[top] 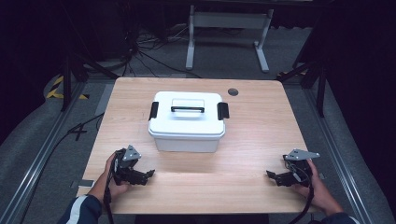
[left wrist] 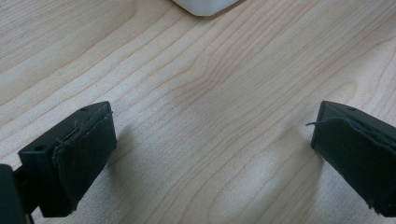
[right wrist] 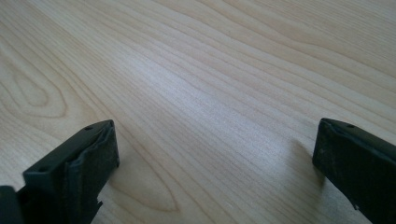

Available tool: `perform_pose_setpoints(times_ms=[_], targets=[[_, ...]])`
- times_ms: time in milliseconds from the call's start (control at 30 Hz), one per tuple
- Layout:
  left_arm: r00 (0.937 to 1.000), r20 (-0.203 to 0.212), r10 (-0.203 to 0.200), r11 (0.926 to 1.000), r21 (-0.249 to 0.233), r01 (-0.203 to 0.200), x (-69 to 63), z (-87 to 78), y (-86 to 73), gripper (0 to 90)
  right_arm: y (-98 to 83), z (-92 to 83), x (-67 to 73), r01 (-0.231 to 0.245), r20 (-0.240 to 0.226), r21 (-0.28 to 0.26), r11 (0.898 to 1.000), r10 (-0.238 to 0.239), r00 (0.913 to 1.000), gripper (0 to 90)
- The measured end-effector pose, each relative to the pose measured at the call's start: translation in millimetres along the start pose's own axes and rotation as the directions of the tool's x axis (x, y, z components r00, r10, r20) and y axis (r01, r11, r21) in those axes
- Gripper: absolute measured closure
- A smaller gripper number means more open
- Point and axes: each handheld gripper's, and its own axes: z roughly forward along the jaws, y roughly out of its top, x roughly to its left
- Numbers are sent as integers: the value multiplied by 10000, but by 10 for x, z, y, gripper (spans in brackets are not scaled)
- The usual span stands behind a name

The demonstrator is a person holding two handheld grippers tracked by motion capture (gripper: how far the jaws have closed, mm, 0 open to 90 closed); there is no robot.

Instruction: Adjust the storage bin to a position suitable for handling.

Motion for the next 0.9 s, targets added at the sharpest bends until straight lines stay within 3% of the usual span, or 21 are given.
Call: perform_pose_setpoints(times_ms=[100, 233, 567, 733, 833, 900], targets=[[9999, 121, 68, 10000, -20, -68, 9, 1, -4, 5, 17, -24, -25, 259, -177, 319, 9992, -253, 9995, 10], [9994, 279, 212, 9998, -49, -211, 26, -2, -10, 5, 31, -71, -38, 596, -312, 297, 9978, -586, 9978, 165], [9993, 296, 242, 9997, -51, -241, 29, -3, -10, 4, 147, -59, -8, 1312, -516, 566, 9897, -1284, 9904, 266], [9993, 285, 238, 9997, -42, -237, 30, -4, -10, 4, 205, -82, 15, 1445, -477, 363, 9888, -1427, 9886, 306], [9993, 283, 236, 9997, -43, -234, 29, -4, -11, 4, 242, -89, 19, 1451, -682, 320, 9889, -1427, 9874, 309], [9993, 285, 237, 9997, -42, -236, 30, -4, -11, 4, 341, -99, 43, 1745, -847, 254, 9843, -1718, 9815, 333]])
